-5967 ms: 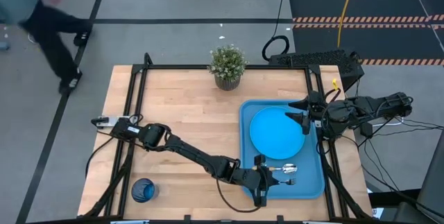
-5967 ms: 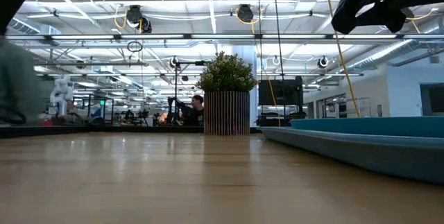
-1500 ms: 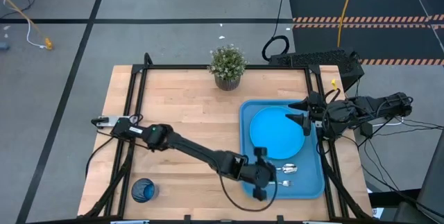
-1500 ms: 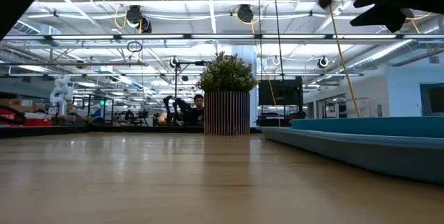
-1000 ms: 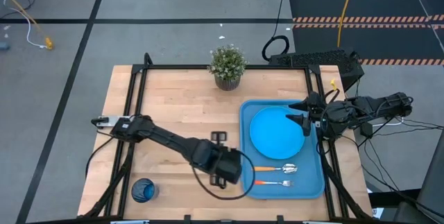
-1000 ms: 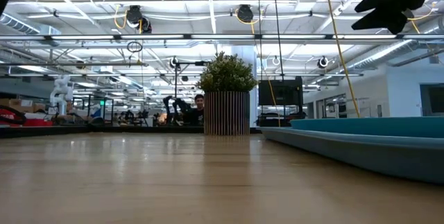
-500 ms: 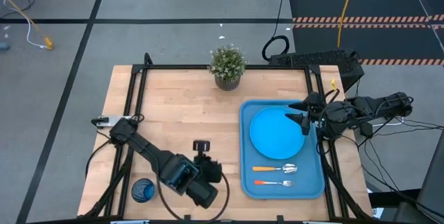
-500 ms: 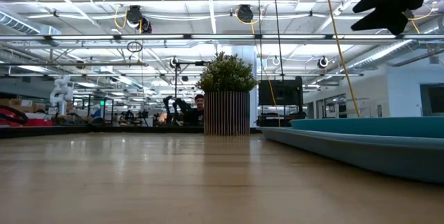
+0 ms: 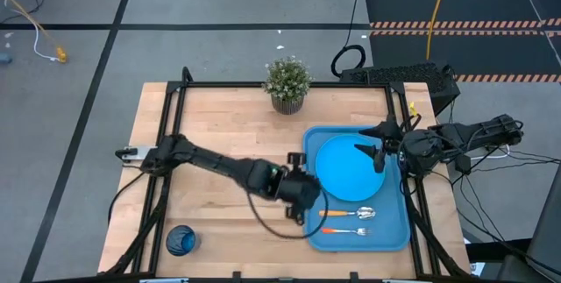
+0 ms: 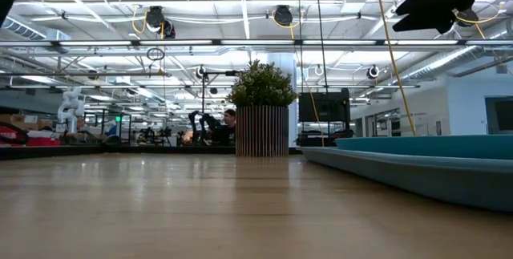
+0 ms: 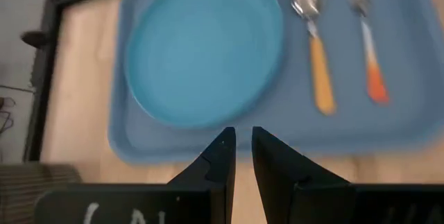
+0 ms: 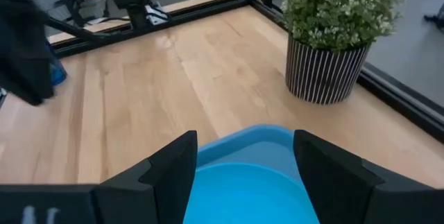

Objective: Pick and place plate/cup/fork/spoon on tray
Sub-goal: Move the blue tray to the center of the table

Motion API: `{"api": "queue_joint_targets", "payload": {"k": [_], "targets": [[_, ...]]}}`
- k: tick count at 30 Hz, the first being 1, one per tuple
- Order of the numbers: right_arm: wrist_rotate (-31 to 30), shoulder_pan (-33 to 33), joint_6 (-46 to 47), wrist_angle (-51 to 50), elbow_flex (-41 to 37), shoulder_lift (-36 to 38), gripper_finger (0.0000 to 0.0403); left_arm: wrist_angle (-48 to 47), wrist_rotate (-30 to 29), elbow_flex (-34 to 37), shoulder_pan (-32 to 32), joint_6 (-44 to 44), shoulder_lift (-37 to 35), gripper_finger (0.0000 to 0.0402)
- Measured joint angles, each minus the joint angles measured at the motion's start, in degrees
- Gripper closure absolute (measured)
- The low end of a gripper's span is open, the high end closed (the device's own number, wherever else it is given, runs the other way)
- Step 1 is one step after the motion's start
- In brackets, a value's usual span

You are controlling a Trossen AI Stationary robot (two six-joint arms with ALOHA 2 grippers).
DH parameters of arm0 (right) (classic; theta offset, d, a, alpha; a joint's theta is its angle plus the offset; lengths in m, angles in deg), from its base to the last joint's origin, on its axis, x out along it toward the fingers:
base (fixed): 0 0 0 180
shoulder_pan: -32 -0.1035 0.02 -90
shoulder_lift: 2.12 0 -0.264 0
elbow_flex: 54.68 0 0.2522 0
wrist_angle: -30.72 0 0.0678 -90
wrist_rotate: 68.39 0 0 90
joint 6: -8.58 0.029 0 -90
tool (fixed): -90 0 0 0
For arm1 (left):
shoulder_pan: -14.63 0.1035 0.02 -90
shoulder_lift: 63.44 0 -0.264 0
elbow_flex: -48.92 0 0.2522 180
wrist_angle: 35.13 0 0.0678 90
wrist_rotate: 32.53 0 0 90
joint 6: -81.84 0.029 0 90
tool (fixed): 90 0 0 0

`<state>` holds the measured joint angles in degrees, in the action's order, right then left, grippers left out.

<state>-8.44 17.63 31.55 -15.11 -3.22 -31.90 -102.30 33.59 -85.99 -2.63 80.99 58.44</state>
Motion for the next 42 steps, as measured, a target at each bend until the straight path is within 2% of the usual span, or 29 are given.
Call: {"api": "queue_joint_targets", "payload": {"k": [4, 7, 12, 18, 21, 24, 27, 30, 32, 36, 38, 42], "targets": [[-0.05, -0.54, -1.12, 0.14, 0.00, 0.02, 0.0172, 9.08, 0.97, 4.47, 3.88, 2.40, -0.38, 0.0348], [-0.15, -1.12, -1.43, 0.15, 0.00, 0.13, 0.0172, 17.84, 6.88, 10.17, 7.05, 3.85, -1.88, 0.0348], [-1.06, -1.11, -1.69, -0.30, 0.94, 0.55, 0.0172, 33.77, 13.89, 22.48, 12.14, 4.83, -7.35, 0.0348], [-1.74, -1.11, -1.82, -1.56, 1.68, 0.89, 0.0172, 51.08, 17.86, 39.97, 16.49, 6.43, -16.64, 0.0348], [0.44, -1.09, -1.83, -1.28, 1.67, 0.79, 0.0172, 59.12, 22.76, 49.06, 18.84, 6.15, -20.11, 0.0348], [5.06, -1.09, -4.92, 4.54, -0.40, 0.42, 0.0172, 63.40, 25.74, 55.70, 21.36, 6.37, -21.84, 0.0348], [6.49, -1.10, -10.91, 12.09, -3.42, 0.26, 0.0172, 62.20, 25.89, 57.46, 23.63, 8.41, -22.42, 0.0348], [1.03, -0.54, -10.56, 14.81, -3.98, -1.22, 0.0172, 56.88, 26.95, 55.57, 25.66, 10.32, -21.14, 0.0348], [-2.88, 0.19, -10.05, 9.71, -1.96, -3.84, 0.0172, 54.84, 29.60, 54.83, 26.85, 12.66, -20.15, 0.0348], [-7.58, 1.77, -6.38, -3.39, 4.79, -12.93, 0.0172, 59.66, 32.87, 54.32, 28.59, 16.86, -19.10, 0.0348], [-6.88, 2.56, -3.29, -9.53, 9.70, -17.72, 0.0172, 62.93, 36.04, 54.28, 30.07, 17.51, -18.94, 0.0348], [1.01, 3.65, 6.66, -25.81, 20.91, -28.03, 0.0172, 64.89, 40.91, 54.34, 33.56, 16.60, -18.34, 0.0348]]}}
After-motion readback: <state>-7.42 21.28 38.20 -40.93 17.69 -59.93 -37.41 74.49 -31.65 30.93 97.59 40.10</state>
